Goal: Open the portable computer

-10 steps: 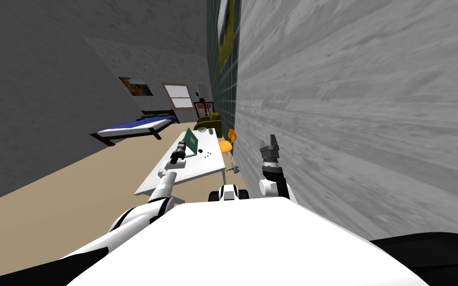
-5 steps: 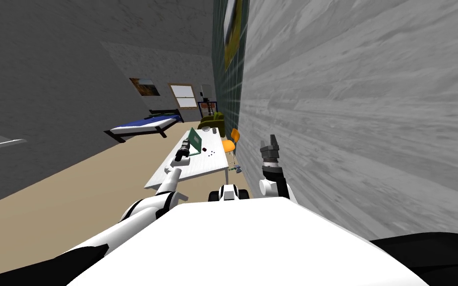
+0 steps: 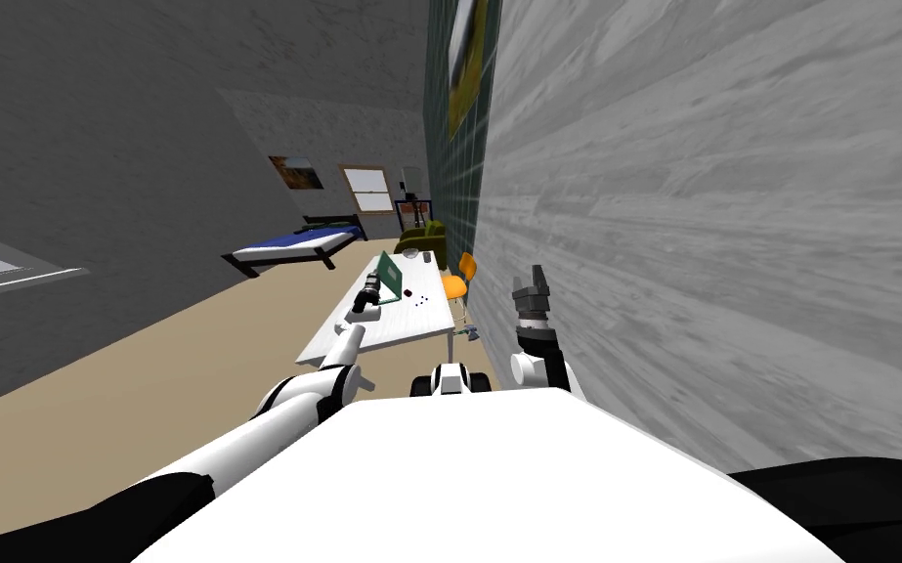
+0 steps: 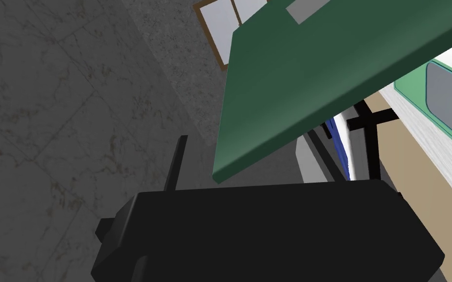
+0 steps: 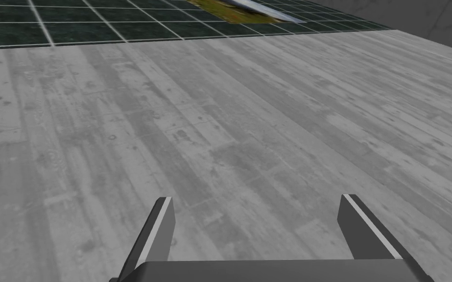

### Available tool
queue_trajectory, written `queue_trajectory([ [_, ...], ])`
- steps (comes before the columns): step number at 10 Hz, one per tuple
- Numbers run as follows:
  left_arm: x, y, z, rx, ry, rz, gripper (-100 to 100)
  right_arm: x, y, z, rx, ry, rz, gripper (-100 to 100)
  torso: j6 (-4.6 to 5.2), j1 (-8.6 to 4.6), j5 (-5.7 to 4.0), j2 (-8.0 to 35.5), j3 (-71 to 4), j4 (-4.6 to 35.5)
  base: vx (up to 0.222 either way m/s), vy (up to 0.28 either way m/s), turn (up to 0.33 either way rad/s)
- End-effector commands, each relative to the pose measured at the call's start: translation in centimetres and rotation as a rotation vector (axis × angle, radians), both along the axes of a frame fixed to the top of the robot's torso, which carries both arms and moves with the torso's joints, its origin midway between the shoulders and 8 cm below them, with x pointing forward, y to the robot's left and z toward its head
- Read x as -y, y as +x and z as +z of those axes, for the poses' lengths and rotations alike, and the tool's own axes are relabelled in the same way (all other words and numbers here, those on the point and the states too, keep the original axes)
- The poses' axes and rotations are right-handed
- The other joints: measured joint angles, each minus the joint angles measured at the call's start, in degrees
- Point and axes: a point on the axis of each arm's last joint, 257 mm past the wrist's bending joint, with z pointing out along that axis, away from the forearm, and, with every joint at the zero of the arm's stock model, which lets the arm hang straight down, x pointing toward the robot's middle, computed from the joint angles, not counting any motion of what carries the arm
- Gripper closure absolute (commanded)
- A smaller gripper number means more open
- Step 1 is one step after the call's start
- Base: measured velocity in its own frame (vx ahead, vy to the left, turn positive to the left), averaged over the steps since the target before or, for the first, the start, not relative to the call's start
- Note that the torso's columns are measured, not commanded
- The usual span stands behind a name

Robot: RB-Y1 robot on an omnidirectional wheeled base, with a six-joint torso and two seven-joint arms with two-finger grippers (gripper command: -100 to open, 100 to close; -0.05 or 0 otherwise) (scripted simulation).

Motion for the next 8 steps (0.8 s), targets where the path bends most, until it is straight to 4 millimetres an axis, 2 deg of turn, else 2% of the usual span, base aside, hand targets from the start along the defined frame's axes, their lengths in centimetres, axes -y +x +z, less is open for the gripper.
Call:
queue_trajectory([
  [1,3.9,2.1,0.0,0.013,-0.056,-0.046,100,0.0,0.0,0.0,0.0,0.0,0.0,0,-0.04,0.05,0.01,0.0,0.0,0.0,-0.03,0.081,0.223],
  [2,4.2,2.4,-0.4,0.002,-0.061,-0.047,100,0.0,0.0,0.0,0.0,0.0,0.0,0,-0.08,0.03,-0.08,0.1,0.1,0.2,-0.014,0.075,0.057],
  [3,4.0,2.3,-1.6,-0.022,-0.065,-0.043,100,0.0,0.0,0.0,0.0,0.0,0.0,0,-0.1,-0.07,-0.1,0.2,0.1,0.2,0.003,0.042,-0.024],
  [4,6.8,4.0,0.2,0.014,-0.092,-0.077,100,0.0,0.0,0.0,0.0,0.0,0.0,0,-0.03,-0.18,-0.03,0.1,0.1,0.0,-0.021,0.061,0.173],
  [6,6.8,4.0,0.1,0.011,-0.092,-0.077,100,0.0,0.0,0.0,0.0,0.0,0.0,0,-0.07,-0.22,-0.21,0.3,0.2,0.3,-0.021,0.036,0.046],
  [7,6.6,3.8,-1.5,-0.02,-0.098,-0.071,100,0.0,0.0,0.0,0.0,0.0,0.0,0,-0.03,-0.31,-0.26,0.2,0.1,0.3,-0.003,0.008,-0.007],
  [8,6.6,3.7,-1.9,-0.028,-0.099,-0.069,100,0.0,0.0,0.0,0.0,0.0,0.0,0,-0.01,-0.32,-0.23,0.1,0.0,0.1,0.005,0.003,0.017],
])
